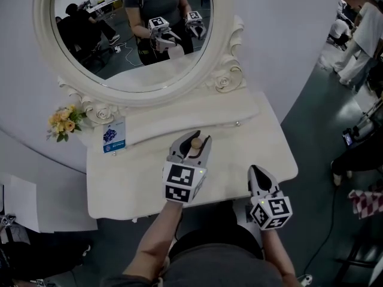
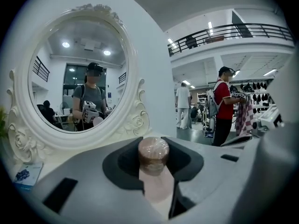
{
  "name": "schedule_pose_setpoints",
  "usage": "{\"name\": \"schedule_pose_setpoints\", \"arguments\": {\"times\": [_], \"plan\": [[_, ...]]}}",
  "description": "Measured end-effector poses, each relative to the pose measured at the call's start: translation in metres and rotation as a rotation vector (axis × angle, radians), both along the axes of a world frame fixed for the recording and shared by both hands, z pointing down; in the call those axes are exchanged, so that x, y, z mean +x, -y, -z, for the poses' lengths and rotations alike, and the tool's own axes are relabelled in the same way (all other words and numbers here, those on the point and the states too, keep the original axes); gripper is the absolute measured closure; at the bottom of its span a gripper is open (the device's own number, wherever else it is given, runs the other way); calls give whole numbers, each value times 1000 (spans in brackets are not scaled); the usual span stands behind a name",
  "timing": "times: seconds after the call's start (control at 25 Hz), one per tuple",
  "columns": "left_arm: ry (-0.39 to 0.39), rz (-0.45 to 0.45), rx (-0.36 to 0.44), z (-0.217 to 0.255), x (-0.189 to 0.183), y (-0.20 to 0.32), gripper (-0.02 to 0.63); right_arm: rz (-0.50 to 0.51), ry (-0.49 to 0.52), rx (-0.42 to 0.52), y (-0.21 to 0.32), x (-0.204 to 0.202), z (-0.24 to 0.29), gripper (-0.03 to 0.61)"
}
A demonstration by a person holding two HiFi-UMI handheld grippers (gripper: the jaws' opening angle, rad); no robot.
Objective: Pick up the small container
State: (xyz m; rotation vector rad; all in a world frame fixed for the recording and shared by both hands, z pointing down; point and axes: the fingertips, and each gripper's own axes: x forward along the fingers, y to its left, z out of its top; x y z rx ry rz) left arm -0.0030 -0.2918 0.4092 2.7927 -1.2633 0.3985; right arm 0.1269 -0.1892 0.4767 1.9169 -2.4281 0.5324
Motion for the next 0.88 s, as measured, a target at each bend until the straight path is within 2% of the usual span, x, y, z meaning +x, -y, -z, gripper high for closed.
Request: {"name": "schedule_pose_setpoints", "arguments": {"times": [0.88], "plan": [[0,-44,15,25,11,-5,497,15,-24,7,1,3,2,574]]}}
